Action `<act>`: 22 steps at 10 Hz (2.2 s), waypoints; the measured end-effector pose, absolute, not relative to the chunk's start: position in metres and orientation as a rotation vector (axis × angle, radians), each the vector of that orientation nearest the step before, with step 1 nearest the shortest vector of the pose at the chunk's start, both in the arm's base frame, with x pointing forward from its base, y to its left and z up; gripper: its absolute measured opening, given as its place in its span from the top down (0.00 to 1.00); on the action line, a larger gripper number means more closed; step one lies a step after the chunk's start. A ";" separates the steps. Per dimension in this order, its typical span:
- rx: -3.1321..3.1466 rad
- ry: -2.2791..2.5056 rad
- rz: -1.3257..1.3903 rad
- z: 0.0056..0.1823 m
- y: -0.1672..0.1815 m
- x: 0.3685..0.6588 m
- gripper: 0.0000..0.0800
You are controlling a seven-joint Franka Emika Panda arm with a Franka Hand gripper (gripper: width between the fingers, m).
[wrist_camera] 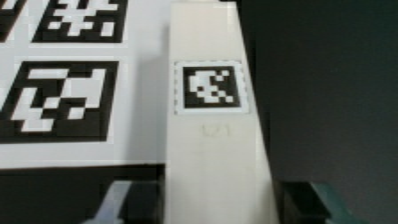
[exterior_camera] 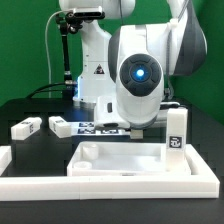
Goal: Assemble desk
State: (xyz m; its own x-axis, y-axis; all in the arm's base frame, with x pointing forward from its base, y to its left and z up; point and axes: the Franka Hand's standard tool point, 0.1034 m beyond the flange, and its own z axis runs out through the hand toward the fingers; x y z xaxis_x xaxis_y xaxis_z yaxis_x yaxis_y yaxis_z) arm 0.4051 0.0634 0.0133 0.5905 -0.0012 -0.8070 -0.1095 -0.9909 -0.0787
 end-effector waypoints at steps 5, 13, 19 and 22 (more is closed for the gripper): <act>-2.692 -0.013 1.254 0.126 0.036 0.453 0.64; -2.962 -0.117 0.252 0.211 0.003 0.541 0.64; -2.941 -0.062 -0.301 0.211 -0.016 0.571 0.64; -2.883 -0.055 -0.642 0.234 -0.031 0.614 0.64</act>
Offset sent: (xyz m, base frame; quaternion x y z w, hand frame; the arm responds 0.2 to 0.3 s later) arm 0.0278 -0.0152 0.1000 0.0468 -0.0462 0.0237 0.9976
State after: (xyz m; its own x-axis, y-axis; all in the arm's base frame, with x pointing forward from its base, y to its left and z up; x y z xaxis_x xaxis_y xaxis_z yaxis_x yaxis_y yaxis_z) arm 0.6136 -0.0314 0.2336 0.9057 -0.0043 0.4240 0.0768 -0.9818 -0.1738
